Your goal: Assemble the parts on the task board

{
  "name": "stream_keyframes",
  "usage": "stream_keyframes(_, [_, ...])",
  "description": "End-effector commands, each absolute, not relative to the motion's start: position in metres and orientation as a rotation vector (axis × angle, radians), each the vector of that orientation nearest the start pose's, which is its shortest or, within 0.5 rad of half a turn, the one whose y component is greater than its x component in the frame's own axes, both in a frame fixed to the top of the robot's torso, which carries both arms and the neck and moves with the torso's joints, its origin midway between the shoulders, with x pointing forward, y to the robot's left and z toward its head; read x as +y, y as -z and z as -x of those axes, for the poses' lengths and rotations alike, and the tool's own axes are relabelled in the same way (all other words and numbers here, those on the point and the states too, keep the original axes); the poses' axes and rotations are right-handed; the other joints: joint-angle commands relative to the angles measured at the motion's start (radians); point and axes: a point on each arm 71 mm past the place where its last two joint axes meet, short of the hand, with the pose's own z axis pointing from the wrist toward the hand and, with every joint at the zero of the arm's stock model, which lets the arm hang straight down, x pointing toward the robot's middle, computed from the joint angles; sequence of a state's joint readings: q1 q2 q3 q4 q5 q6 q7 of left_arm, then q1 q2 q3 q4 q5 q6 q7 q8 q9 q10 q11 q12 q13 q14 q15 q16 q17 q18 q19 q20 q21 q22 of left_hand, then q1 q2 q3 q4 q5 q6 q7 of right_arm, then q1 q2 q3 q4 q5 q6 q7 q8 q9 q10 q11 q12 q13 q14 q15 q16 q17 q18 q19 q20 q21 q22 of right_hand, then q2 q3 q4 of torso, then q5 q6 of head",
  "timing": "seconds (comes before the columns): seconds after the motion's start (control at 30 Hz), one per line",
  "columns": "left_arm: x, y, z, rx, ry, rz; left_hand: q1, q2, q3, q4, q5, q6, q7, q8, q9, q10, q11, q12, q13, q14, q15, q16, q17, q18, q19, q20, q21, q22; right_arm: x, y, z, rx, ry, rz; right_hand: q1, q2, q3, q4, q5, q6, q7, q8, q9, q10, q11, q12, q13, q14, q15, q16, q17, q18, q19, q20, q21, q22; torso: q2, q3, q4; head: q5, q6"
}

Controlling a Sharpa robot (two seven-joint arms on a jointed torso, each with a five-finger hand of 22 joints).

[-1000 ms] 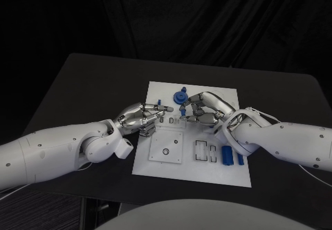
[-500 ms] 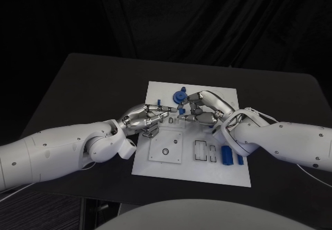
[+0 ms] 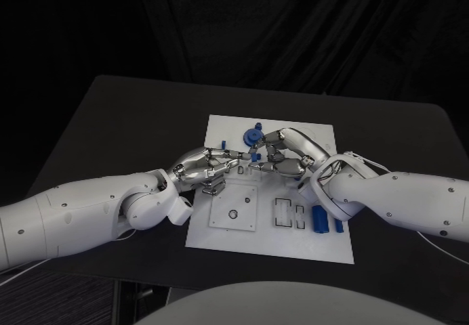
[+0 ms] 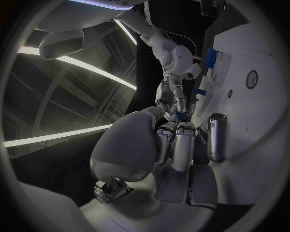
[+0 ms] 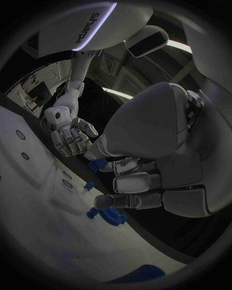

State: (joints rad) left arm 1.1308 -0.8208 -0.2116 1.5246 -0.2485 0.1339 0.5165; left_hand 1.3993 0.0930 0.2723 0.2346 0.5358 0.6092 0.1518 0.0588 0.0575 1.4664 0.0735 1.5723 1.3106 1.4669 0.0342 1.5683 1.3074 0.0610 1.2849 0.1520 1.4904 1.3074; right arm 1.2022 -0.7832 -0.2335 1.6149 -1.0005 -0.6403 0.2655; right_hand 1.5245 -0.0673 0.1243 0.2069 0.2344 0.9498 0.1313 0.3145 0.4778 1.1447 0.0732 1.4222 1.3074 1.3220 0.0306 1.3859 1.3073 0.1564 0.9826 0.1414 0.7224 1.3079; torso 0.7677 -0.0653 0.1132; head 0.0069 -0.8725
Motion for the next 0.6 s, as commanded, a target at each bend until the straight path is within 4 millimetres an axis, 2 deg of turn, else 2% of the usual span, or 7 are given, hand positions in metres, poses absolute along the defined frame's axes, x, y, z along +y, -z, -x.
stream_keyframes(0.03, [0.1678,0.2566,-0.4232,1.849,1.943,0.764,-0.008,0.001,0.001,0.003,-0.007,-0.003,-0.001,-0.004,-0.001,0.104,0.004,-0.001,0.26,0.104,0.009,0.003,0.263,-0.005,-0.004,0.002,-0.004,0.096,-0.1461,0.216,-0.4328,1.511,-1.157,-0.068,-0.002,0.006,0.0,0.006,-0.005,0.004,-0.011,0.004,0.025,-0.008,-0.003,0.002,0.024,-0.009,0.001,0.003,0.104,0.011,-0.01,0.001,-0.007,0.041,-0.001,-0.0001,0.0005,-0.001,0.0])
stream_keyframes(0.1, [0.1675,0.2567,-0.4232,1.851,1.944,0.764,-0.008,0.001,0.001,0.003,-0.007,-0.003,-0.001,-0.004,-0.001,0.104,0.004,-0.001,0.26,0.104,0.009,0.003,0.263,-0.005,-0.004,0.002,-0.004,0.096,-0.1457,0.2161,-0.4329,1.512,-1.158,-0.067,-0.002,0.006,0.0,0.006,-0.005,0.004,-0.011,0.004,0.025,-0.008,-0.003,0.002,0.024,-0.009,0.001,0.003,0.104,0.011,-0.01,0.001,-0.007,0.041,-0.001,-0.0008,0.0008,-0.004,0.0])
stream_keyframes(0.33, [0.1659,0.2569,-0.4232,1.855,1.948,0.762,-0.006,0.001,0.001,0.001,-0.011,-0.001,-0.003,-0.003,0.0,0.104,0.003,-0.001,0.26,0.104,0.009,0.003,0.263,-0.004,-0.009,0.002,-0.006,0.094,-0.1445,0.2164,-0.4328,1.517,-1.161,-0.065,0.002,0.008,0.002,0.006,-0.001,0.003,-0.011,0.006,0.025,-0.006,-0.003,0.003,0.024,-0.009,0.0,0.004,0.104,0.011,-0.011,0.001,-0.007,0.041,-0.001,0.0,0.0007,-0.008,0.0])
stream_keyframes(0.47, [0.1651,0.257,-0.4231,1.857,1.951,0.761,-0.004,0.001,0.002,0.0,-0.011,0.0,-0.004,-0.003,0.0,0.104,0.003,-0.001,0.26,0.104,0.009,0.003,0.263,-0.004,-0.009,0.002,-0.006,0.094,-0.1442,0.2168,-0.433,1.522,-1.161,-0.064,0.008,0.009,0.005,0.004,0.015,0.002,-0.011,0.011,0.025,-0.008,-0.003,0.004,0.023,-0.011,0.0,0.005,0.103,0.011,-0.012,0.001,-0.005,0.041,-0.001,0.001,0.0013,-0.009,0.0])
stream_keyframes(0.6, [0.1653,0.2573,-0.4233,1.858,1.951,0.761,-0.004,0.001,0.003,-0.001,-0.012,0.0,-0.004,-0.003,0.0,0.104,0.003,-0.001,0.26,0.104,0.009,0.003,0.263,-0.004,-0.009,0.002,-0.006,0.094,-0.1443,0.2173,-0.4334,1.527,-1.159,-0.065,0.013,0.009,0.008,0.004,0.034,0.001,-0.011,0.016,0.025,-0.01,-0.003,0.004,0.021,-0.011,0.0,0.007,0.103,0.011,-0.014,0.0,-0.005,0.041,-0.001,0.0005,-0.001,-0.006,0.0])
